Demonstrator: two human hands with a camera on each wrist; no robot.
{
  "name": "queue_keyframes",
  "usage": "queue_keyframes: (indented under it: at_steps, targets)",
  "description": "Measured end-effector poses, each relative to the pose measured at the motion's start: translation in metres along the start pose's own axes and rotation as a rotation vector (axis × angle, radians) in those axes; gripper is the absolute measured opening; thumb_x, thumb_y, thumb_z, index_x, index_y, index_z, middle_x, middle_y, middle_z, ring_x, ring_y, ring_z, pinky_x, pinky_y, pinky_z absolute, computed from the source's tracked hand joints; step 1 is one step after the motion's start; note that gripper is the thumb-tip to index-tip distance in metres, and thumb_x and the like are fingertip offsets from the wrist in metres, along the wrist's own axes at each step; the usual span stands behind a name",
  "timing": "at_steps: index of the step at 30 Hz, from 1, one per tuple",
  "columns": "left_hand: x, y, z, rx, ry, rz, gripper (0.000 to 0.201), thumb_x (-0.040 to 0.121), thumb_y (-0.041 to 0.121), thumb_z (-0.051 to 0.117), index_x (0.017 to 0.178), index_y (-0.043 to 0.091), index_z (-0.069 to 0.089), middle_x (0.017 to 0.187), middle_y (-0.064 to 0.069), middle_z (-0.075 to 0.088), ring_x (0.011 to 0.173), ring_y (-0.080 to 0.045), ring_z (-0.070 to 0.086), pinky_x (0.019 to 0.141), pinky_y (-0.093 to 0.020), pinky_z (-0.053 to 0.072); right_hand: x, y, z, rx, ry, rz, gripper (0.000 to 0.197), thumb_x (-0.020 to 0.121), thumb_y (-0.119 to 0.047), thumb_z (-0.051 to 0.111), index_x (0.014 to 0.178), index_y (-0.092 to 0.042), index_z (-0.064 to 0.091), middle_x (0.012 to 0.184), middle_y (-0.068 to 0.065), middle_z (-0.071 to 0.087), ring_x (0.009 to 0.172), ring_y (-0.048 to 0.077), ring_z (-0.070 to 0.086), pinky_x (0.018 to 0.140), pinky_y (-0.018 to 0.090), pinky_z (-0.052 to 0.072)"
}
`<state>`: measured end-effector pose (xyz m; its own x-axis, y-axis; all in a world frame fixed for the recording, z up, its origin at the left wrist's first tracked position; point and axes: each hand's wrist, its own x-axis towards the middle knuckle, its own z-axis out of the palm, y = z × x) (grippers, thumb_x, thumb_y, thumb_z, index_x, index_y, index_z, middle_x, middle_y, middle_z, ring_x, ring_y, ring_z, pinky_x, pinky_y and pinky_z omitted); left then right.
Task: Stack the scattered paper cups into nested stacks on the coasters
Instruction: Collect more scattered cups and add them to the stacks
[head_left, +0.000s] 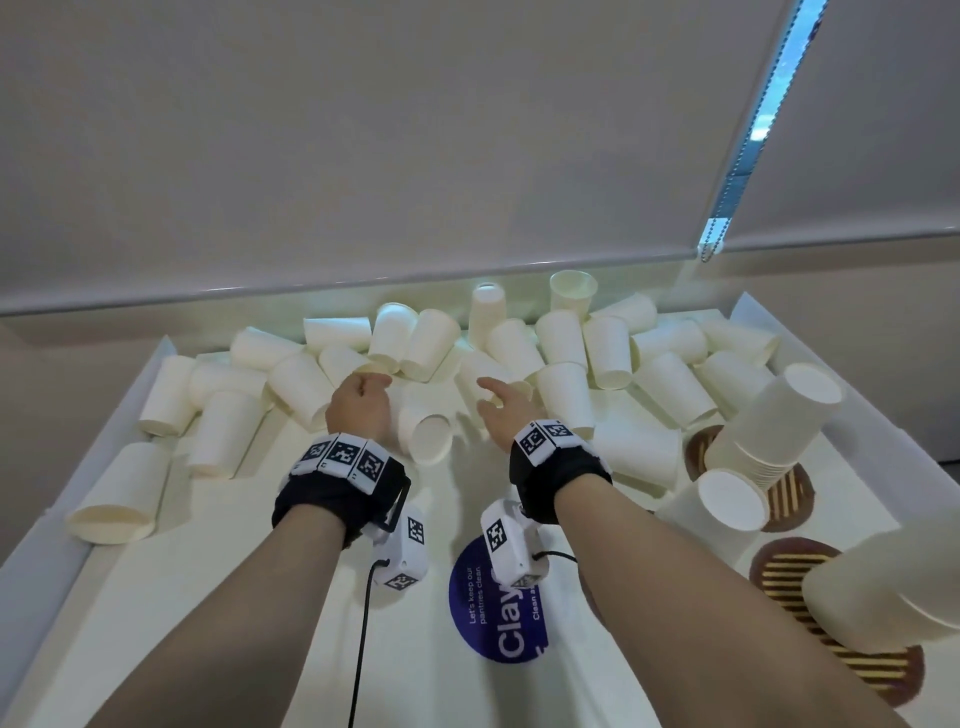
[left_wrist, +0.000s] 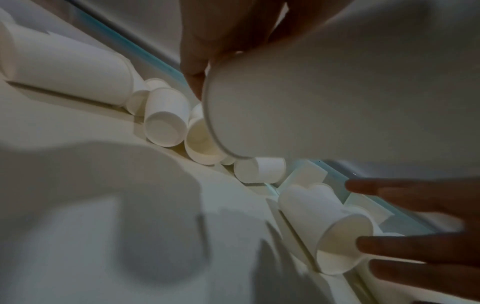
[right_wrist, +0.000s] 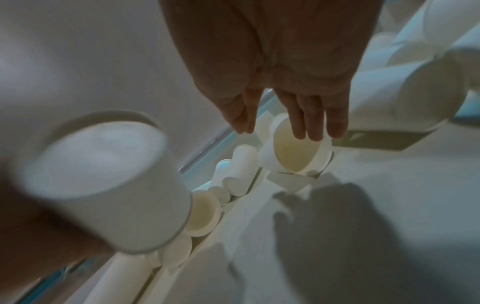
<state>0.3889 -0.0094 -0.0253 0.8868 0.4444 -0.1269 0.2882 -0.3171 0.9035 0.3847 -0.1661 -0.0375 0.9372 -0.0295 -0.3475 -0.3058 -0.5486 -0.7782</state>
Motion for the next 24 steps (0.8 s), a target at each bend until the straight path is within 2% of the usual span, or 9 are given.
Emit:
queue_keyframes:
  at_steps: [2,4,7,11,14,16,19,22,24]
  targets:
    - [0.005,-0.003,0.001,-0.025,-0.074,-0.035,0.018,0.093,0.026,0.048,0.098,0.014,0.060,0.106,-0.006,0.059,0.107,-0.029,0.053,0.082,-0.027,0.035,0.008,-0.004,0.004,0.034,-0.037,0.032,0.048,0.099,-0.026,0.035,0.146,-0.030,0.029,0.141,0.006,0.043,0.120,0.026,0.051,0.104,0.030,0.038]
    - [0.006,-0.003,0.002,-0.083,-0.149,-0.088,0.019,0.086,0.036,0.061,0.089,0.019,0.053,0.103,-0.001,0.057,0.097,-0.024,0.054,0.082,-0.027,0.038,0.017,-0.005,0.008,0.016,-0.031,0.057,0.050,0.097,-0.033,0.038,0.146,-0.032,0.029,0.134,0.004,0.043,0.116,0.026,0.052,0.107,0.038,0.039]
    - [0.008,-0.003,0.003,-0.190,-0.263,-0.164,0.042,0.072,0.053,0.071,0.090,0.024,0.046,0.109,0.001,0.058,0.093,-0.020,0.059,0.091,-0.040,0.050,0.025,-0.004,0.010,-0.001,-0.014,0.097,0.051,0.095,-0.037,0.042,0.145,-0.032,0.031,0.148,0.007,0.036,0.126,0.029,0.048,0.109,0.039,0.036]
    - [0.005,0.002,0.002,-0.342,-0.404,-0.257,0.081,0.055,0.072,0.073,0.106,0.013,0.054,0.099,-0.005,0.063,0.079,-0.023,0.062,0.079,-0.041,0.054,0.019,0.001,0.009,0.186,0.012,0.058,0.051,0.094,-0.032,0.052,0.142,-0.021,0.041,0.147,0.005,0.040,0.133,0.024,0.042,0.109,0.031,0.031]
    - [-0.002,0.004,0.001,-0.435,-0.477,-0.326,0.044,0.081,0.062,0.056,0.089,0.020,0.059,0.085,-0.002,0.063,0.077,-0.020,0.059,0.081,-0.039,0.047,0.002,0.005,0.009,0.225,0.058,-0.015,0.046,0.086,-0.024,0.064,0.131,-0.019,0.055,0.137,0.001,0.050,0.127,0.018,0.049,0.102,0.023,0.034]
    - [-0.010,0.005,0.001,-0.491,-0.518,-0.399,0.039,0.083,0.062,0.051,0.087,0.023,0.055,0.085,-0.002,0.063,0.077,-0.021,0.062,0.084,-0.043,0.048,-0.007,0.006,0.011,0.184,-0.031,-0.055,0.052,0.078,-0.013,0.069,0.128,-0.021,0.057,0.128,0.003,0.057,0.122,0.018,0.053,0.101,0.026,0.039]
    - [-0.029,0.016,-0.004,-0.508,-0.635,-0.375,0.043,0.088,0.058,0.045,0.088,0.016,0.058,0.068,-0.005,0.072,0.061,-0.021,0.070,0.069,-0.039,0.055,-0.018,0.003,0.013,0.106,-0.125,-0.100,0.072,0.065,-0.012,0.080,0.131,-0.019,0.052,0.127,0.003,0.058,0.120,0.021,0.053,0.104,0.037,0.042]
    - [-0.047,0.019,-0.011,-0.343,-0.678,-0.241,0.048,0.078,0.064,0.055,0.096,0.020,0.061,0.091,-0.003,0.071,0.085,-0.020,0.066,0.086,-0.045,0.051,-0.029,0.001,0.005,0.160,-0.090,-0.121,0.075,0.062,-0.020,0.085,0.128,-0.017,0.049,0.120,0.000,0.060,0.109,0.018,0.056,0.093,0.031,0.047]
    - [-0.055,0.020,-0.014,-0.186,-0.687,-0.096,0.081,0.055,0.070,0.070,0.119,0.023,0.053,0.114,0.000,0.063,0.101,-0.019,0.061,0.088,-0.042,0.052,-0.039,-0.001,0.000,0.151,-0.059,-0.131,0.070,0.064,-0.024,0.084,0.124,-0.015,0.049,0.112,-0.001,0.061,0.101,0.016,0.057,0.080,0.023,0.047]
